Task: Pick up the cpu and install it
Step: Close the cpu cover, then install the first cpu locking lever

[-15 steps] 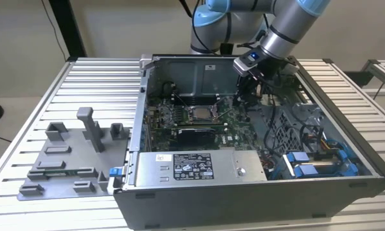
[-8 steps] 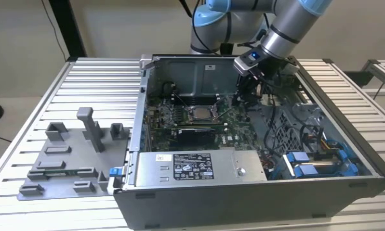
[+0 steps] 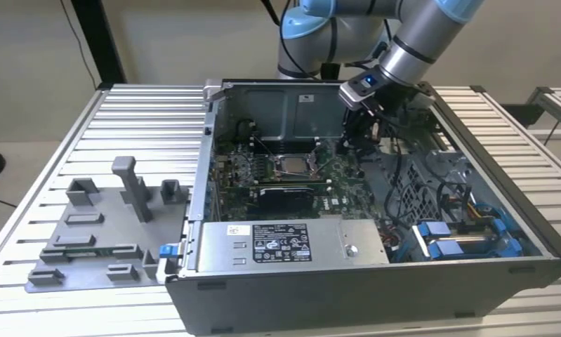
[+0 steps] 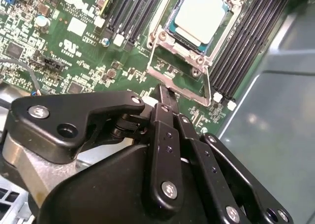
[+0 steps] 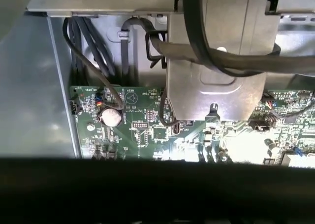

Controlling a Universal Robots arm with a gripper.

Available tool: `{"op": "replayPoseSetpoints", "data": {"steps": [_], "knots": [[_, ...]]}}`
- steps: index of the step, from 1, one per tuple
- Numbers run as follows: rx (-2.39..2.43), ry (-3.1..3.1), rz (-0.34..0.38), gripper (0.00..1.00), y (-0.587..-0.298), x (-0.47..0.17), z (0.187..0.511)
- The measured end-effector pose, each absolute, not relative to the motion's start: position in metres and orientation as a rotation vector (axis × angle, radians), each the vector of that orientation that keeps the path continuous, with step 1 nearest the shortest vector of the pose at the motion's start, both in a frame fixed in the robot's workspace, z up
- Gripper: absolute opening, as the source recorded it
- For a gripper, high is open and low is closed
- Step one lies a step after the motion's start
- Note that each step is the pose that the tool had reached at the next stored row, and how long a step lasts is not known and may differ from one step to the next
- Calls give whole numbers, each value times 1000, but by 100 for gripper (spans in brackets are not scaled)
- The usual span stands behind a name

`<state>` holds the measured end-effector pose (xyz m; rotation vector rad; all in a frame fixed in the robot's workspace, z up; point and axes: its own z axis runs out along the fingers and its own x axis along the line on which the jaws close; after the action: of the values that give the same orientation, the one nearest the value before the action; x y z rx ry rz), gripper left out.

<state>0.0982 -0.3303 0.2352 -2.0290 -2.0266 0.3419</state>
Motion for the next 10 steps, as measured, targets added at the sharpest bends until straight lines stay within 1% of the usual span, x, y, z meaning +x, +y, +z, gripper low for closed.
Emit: {"op": "replayPoseSetpoints", "data": {"steps": [10], "knots": [[-2023, -2022, 343, 0, -331, 85, 235]]}}
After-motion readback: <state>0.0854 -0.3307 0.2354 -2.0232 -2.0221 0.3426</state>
